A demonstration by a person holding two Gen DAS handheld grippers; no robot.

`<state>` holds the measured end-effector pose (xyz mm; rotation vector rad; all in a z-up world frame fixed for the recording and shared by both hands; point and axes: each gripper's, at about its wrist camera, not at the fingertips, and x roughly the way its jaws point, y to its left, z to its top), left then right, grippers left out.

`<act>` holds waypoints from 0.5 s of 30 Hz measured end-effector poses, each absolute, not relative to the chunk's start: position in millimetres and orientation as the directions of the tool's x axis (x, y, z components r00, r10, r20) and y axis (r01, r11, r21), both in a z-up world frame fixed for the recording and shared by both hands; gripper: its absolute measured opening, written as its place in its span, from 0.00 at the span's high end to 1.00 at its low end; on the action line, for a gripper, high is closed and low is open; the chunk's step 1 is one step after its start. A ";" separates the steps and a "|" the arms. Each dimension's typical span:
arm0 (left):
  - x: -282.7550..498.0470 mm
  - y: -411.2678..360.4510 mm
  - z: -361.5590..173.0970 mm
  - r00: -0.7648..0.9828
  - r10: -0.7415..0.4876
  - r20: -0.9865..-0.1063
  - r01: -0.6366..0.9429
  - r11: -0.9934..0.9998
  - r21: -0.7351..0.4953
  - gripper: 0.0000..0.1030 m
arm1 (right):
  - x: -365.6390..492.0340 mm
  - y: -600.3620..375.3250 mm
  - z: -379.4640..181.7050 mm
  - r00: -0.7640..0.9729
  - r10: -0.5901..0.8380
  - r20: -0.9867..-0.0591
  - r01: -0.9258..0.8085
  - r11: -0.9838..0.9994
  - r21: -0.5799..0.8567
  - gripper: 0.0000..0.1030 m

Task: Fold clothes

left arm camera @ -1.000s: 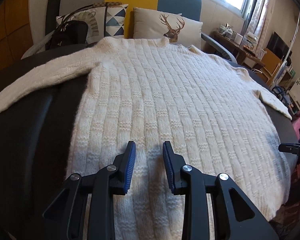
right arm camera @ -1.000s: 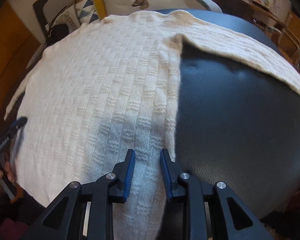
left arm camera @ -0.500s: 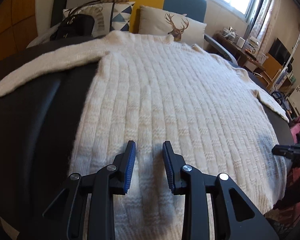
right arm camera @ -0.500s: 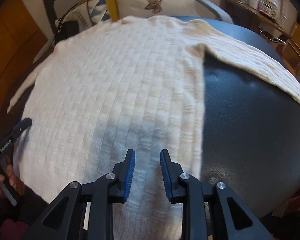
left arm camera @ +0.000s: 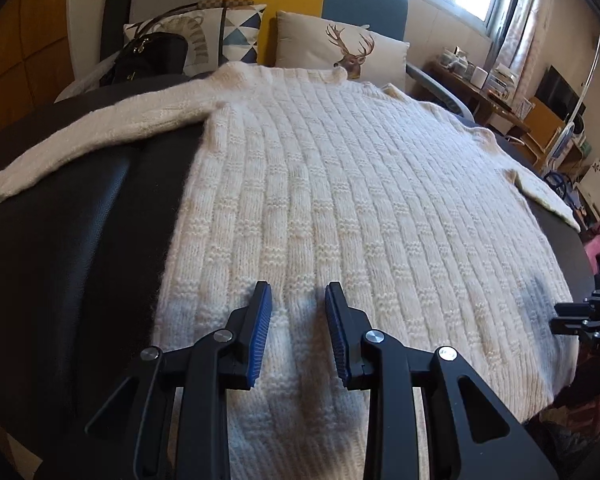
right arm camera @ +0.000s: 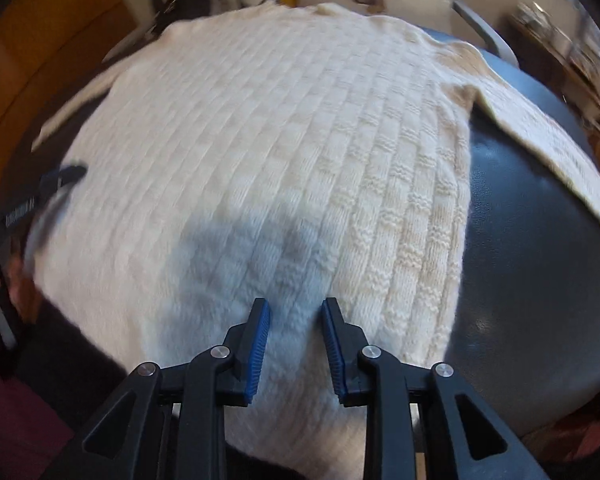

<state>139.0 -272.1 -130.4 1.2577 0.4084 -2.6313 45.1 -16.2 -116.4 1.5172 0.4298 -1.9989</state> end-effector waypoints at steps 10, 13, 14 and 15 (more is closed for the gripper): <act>122.1 -247.6 -132.9 -0.621 0.017 -0.784 0.222 -0.955 -0.197 0.71 | 67.2 -60.1 -115.4 -0.084 -0.376 -0.923 0.666 -0.710 0.229 0.74; 123.1 -248.8 -134.1 -0.628 0.012 -0.778 0.220 -0.956 -0.193 0.71 | 101.4 -60.7 -121.7 -0.013 -0.369 -0.929 0.725 -0.643 0.245 0.71; 123.4 -248.5 -134.5 -0.630 0.008 -0.777 0.224 -0.955 -0.192 0.71 | 108.0 -60.8 -123.1 0.009 -0.361 -0.932 0.736 -0.629 0.251 0.71; 122.4 -248.4 -134.6 -0.629 0.003 -0.778 0.226 -0.956 -0.187 0.71 | 110.2 -62.4 -125.2 0.025 -0.346 -0.938 0.743 -0.621 0.249 0.71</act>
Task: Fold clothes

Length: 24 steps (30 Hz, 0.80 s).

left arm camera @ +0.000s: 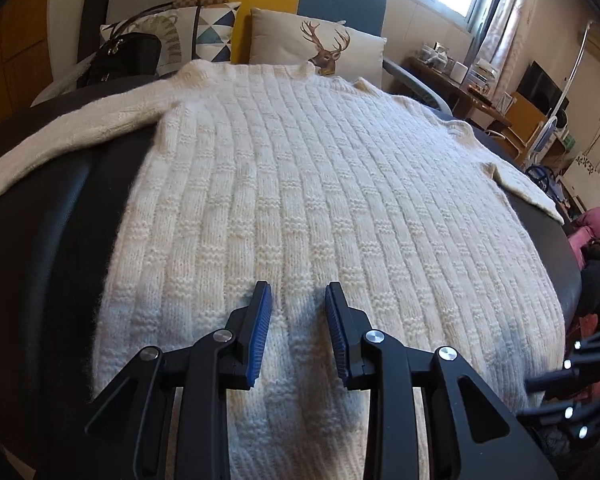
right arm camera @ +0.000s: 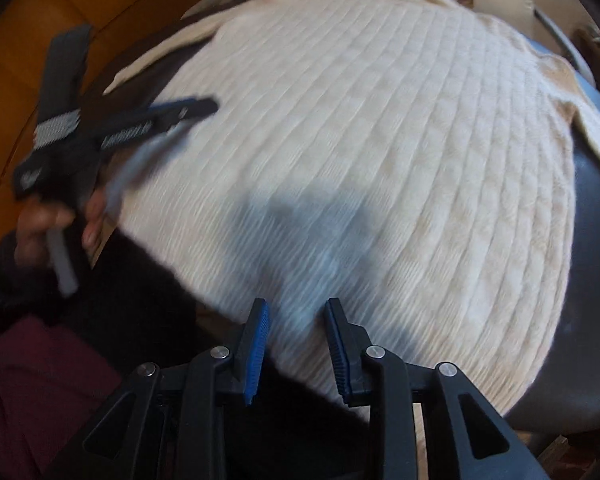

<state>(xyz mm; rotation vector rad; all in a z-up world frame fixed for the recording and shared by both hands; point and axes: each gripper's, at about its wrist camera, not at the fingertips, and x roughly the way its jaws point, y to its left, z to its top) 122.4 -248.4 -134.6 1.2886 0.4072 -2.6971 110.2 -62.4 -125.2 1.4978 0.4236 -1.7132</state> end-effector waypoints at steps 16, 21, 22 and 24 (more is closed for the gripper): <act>152.9 -267.9 -127.5 -0.624 0.025 -0.781 0.247 -0.942 -0.227 0.70 | 84.5 -112.8 -128.2 0.014 -0.403 -0.915 0.723 -0.629 0.287 0.71; 151.7 -260.4 -124.2 -0.624 0.027 -0.781 0.246 -0.942 -0.229 0.70 | 71.7 -119.5 -126.2 -0.032 -0.444 -0.895 0.672 -0.673 0.310 0.71; 155.3 -262.5 -126.2 -0.623 0.025 -0.782 0.257 -0.938 -0.235 0.70 | 69.1 -122.4 -129.8 -0.045 -0.435 -0.900 0.660 -0.689 0.300 0.71; 162.6 -266.8 -130.0 -0.621 0.022 -0.784 0.277 -0.929 -0.246 0.70 | 69.4 -125.5 -144.8 -0.052 -0.413 -0.909 0.666 -0.693 0.277 0.72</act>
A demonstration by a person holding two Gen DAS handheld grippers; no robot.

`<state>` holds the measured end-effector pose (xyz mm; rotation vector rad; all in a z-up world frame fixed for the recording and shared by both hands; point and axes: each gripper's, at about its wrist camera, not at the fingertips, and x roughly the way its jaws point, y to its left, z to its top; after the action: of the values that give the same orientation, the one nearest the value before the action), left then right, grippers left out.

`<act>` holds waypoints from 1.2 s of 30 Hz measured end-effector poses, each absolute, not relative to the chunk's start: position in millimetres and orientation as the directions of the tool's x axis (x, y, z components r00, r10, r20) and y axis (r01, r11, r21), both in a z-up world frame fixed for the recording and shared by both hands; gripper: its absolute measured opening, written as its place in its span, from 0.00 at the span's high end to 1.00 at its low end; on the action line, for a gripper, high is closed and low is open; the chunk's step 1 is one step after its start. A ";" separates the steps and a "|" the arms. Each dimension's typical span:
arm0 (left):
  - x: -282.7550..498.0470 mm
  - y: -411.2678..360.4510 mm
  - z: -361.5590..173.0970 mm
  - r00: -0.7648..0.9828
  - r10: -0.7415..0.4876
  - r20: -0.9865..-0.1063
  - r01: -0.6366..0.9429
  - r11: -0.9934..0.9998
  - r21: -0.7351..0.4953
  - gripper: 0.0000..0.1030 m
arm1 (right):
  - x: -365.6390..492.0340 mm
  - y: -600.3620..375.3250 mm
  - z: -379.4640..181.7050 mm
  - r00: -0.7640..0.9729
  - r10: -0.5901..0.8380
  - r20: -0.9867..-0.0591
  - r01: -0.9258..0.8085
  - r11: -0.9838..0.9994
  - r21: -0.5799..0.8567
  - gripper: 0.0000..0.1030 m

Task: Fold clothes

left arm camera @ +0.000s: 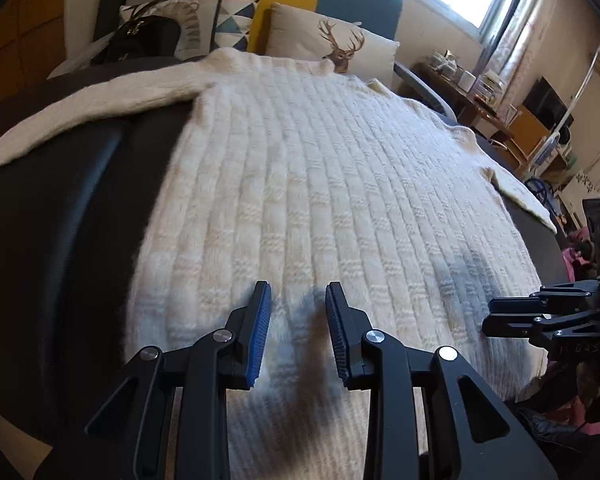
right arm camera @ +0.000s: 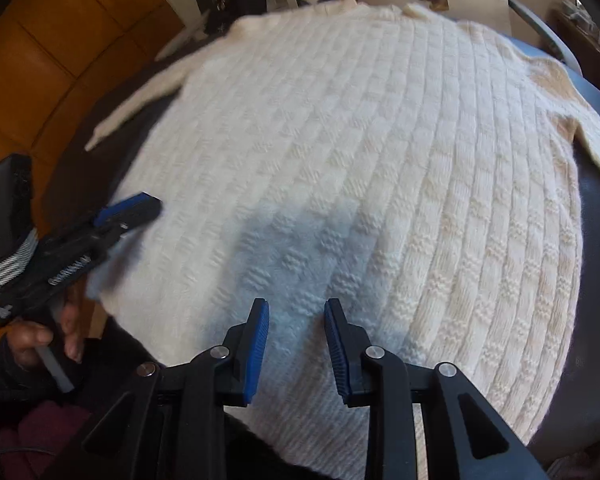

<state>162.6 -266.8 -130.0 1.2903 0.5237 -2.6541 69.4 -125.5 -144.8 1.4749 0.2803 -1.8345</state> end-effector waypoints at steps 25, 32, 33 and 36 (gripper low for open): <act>66.3 -312.7 -134.1 -0.622 0.088 -0.778 0.276 -0.905 -0.323 0.71 | -10.4 -138.7 -142.4 -0.260 -0.339 -0.904 0.593 -0.795 0.127 0.74; 64.3 -334.0 -118.3 -0.697 0.137 -0.704 0.268 -0.861 -0.433 0.71 | -9.3 -117.8 -119.9 -0.275 -0.411 -0.869 0.636 -0.756 0.156 0.74; 54.6 -334.0 -118.8 -0.695 0.126 -0.708 0.271 -0.866 -0.421 0.71 | -13.4 -122.4 -117.0 -0.285 -0.416 -0.864 0.637 -0.755 0.153 0.74; 29.8 -336.7 -128.5 -0.665 0.082 -0.742 0.304 -0.878 -0.369 0.71 | -33.7 -131.1 -122.2 -0.312 -0.394 -0.865 0.599 -0.788 0.143 0.74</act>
<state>29.8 -336.7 -128.5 1.2216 0.7209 -2.6606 -33.7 -131.1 -122.2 1.3177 0.2719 -2.1235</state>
